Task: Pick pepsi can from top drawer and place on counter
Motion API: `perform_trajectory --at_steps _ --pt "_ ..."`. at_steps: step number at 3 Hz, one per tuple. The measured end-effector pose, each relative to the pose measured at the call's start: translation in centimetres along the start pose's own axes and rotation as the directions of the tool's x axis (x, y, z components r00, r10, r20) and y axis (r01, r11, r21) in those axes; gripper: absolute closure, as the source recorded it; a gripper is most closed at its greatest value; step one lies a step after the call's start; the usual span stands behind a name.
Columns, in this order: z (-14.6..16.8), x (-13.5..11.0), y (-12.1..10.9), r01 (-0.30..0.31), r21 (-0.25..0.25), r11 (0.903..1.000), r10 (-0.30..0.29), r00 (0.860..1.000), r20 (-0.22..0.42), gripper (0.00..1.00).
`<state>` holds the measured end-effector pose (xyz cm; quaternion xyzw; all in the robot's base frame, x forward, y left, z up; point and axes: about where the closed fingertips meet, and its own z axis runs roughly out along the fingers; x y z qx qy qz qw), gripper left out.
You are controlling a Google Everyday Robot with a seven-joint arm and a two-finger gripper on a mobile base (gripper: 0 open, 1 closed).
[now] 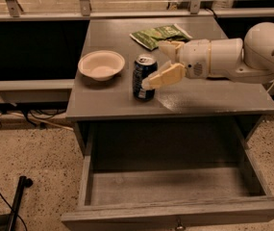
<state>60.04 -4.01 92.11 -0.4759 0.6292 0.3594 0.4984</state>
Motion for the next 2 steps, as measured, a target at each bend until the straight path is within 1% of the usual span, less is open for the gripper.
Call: perform_trajectory --at_steps 1,2 --pt "-4.96 -1.27 -0.67 0.028 0.089 0.9957 -0.029 1.0 0.008 0.0" --pt "-4.96 -1.27 -0.67 0.028 0.089 0.9957 -0.029 1.0 0.008 0.0"
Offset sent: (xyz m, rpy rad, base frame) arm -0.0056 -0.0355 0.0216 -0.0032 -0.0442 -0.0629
